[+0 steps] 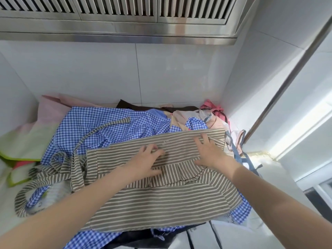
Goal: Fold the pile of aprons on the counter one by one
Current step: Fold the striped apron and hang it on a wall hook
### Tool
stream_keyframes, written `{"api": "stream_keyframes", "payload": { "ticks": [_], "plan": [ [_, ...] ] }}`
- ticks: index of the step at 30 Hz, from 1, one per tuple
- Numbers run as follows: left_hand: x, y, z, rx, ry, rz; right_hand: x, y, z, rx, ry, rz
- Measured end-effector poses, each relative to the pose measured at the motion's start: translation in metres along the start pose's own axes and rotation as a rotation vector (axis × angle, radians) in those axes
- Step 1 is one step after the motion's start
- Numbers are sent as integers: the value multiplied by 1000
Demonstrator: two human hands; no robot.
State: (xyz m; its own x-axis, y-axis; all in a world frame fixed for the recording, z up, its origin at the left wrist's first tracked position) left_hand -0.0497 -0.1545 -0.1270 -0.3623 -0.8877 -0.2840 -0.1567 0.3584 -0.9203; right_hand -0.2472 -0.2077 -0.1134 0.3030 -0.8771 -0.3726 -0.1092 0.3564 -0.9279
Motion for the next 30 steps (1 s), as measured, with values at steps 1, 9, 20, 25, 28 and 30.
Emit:
{"api": "stream_keyframes", "payload": {
  "ticks": [1,9,20,25,28,30],
  "plan": [
    [2,5,1,22,-61,53,3,0,0,-7,29,23],
    [16,35,16,-4,-103,282,26,20,1,-201,263,354],
    [-71,-15,167,23,-747,-388,95,-51,185,-40,-486,77],
    [-113,17,217,-499,-1012,-300,141,-38,250,-144,-554,131],
    [-121,26,218,-593,-938,-223,162,-42,282,-238,-548,111],
    [-123,21,212,-559,-859,-323,171,-45,293,-312,-510,161]
  ]
}}
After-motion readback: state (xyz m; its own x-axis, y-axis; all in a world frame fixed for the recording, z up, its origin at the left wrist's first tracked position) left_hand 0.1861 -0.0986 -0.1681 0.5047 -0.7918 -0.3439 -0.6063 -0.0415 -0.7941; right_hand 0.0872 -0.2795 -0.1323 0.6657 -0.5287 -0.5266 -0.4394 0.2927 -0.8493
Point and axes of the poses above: each hand's wrist, its own x-axis towards the middle knuckle, its own y-axis out of the palm, z = x × y, the point moved 5 cm from there along x, towards the middle knuckle, and after that the axes turned 2 degrees about z, right-handed, at the moved point
